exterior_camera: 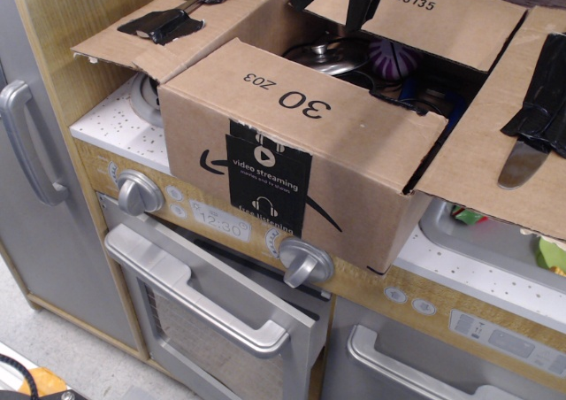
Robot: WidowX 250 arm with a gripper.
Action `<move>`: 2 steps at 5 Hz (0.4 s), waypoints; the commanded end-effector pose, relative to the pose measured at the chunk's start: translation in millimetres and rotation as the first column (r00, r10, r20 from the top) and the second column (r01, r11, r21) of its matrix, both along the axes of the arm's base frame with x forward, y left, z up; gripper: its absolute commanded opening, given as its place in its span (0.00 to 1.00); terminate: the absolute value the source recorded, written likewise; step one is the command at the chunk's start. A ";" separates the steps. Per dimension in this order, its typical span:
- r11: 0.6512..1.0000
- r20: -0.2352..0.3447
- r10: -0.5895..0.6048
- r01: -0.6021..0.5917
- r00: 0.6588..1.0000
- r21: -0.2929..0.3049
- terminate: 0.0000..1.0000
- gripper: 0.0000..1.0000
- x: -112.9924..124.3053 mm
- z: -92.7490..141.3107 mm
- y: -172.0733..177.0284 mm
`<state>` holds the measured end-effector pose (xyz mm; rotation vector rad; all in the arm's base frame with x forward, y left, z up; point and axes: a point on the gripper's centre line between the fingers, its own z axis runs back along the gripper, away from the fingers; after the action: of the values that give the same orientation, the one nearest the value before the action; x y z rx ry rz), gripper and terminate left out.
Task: Open large4fbox flaps
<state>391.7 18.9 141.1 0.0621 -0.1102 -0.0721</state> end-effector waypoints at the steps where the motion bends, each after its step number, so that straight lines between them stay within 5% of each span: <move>1: 1.000 0.000 0.000 0.000 1.000 0.000 0.00 1.00 0.0 0.0 0.0; 2: 0.998 -0.020 0.019 -0.020 1.000 -0.057 0.00 1.00 1.0 -18.1 -1.8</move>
<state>390.4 12.6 104.4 -0.0122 -0.0423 -0.0451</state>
